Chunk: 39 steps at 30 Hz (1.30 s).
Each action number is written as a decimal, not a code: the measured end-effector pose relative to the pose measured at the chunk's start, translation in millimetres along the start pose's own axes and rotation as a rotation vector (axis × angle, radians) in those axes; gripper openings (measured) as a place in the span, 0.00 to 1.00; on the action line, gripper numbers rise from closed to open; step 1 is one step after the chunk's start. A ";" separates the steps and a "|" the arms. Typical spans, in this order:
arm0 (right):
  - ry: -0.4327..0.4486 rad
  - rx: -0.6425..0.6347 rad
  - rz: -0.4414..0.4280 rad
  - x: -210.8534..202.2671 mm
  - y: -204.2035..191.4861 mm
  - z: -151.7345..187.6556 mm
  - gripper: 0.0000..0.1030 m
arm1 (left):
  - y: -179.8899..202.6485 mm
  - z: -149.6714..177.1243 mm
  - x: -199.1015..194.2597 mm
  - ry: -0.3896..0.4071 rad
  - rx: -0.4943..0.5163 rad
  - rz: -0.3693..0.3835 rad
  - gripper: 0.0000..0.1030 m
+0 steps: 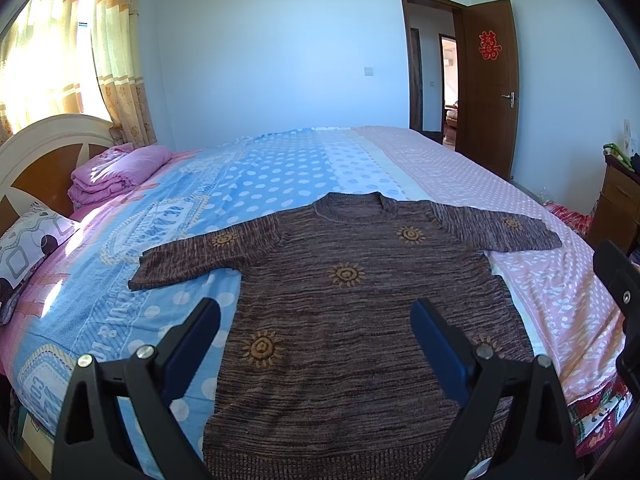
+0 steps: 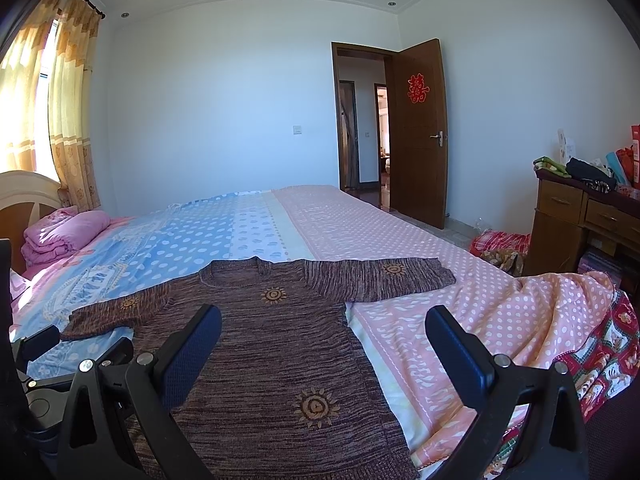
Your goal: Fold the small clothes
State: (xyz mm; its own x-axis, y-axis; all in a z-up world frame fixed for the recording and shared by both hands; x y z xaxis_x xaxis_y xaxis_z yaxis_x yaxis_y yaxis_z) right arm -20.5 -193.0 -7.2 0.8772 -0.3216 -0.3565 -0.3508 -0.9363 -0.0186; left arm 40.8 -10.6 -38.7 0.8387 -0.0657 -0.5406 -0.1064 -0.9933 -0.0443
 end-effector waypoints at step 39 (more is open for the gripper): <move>-0.386 0.445 0.130 290.2 193.8 -4.8 0.74 | -70.6 -40.5 213.8 -0.204 -0.048 -0.081 0.96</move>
State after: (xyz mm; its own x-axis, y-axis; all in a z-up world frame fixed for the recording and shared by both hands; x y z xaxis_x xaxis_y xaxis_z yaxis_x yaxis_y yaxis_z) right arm 167.6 -468.5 -109.8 0.6648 -0.2774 -0.6936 -0.6240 -0.7167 -0.3114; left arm 249.3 41.6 -117.1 0.7178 0.0300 -0.6956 -0.0135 -0.9983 -0.0570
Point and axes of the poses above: each gripper's, at about its wrist camera, not at the fingertips, and x roughly the way its jaws point, y to its right, z to its underside, the point moved 5 cm from there along x, roughly the way its jaws point, and after that the axes turned 3 degrees about z, right-handed, at the moved point
